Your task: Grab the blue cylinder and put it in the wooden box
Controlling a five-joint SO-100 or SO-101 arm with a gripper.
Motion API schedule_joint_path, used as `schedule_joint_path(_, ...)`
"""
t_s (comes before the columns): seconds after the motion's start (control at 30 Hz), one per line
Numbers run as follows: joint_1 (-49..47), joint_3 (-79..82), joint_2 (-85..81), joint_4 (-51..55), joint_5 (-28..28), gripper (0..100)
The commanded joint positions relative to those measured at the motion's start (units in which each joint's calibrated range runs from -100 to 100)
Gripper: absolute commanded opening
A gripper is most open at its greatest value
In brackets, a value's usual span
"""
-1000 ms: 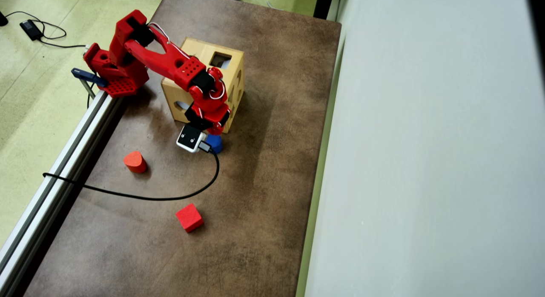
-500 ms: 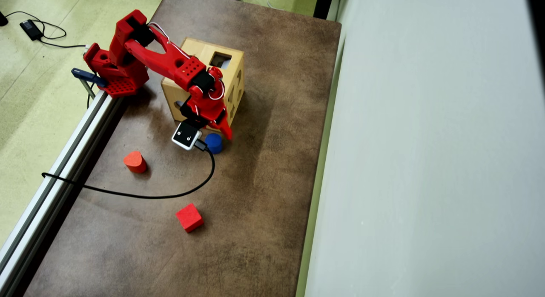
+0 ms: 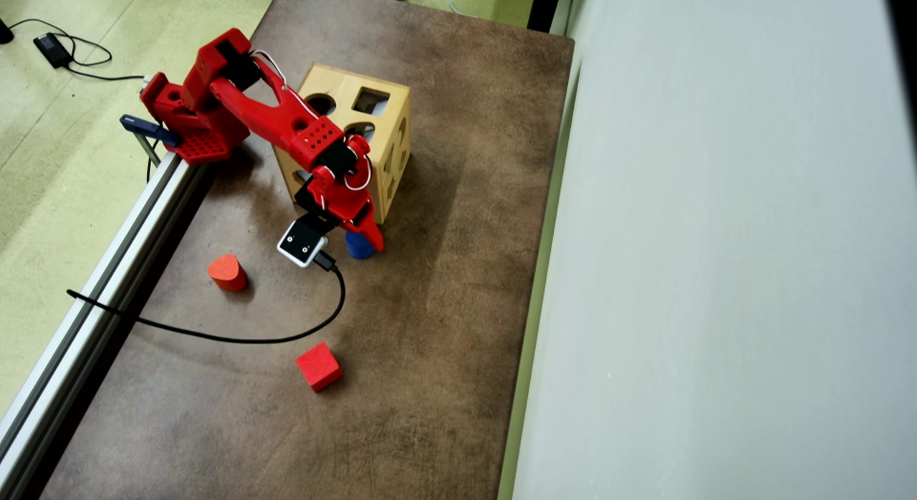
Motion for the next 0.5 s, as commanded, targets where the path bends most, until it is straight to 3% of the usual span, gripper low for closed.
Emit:
schedule_joint_path(0.0, -0.6, -5.4, 2.2, -0.3, -0.2, 39)
schedule_joint_path(0.47, -1.6, -11.8, 10.4, -0.3, 0.2, 39)
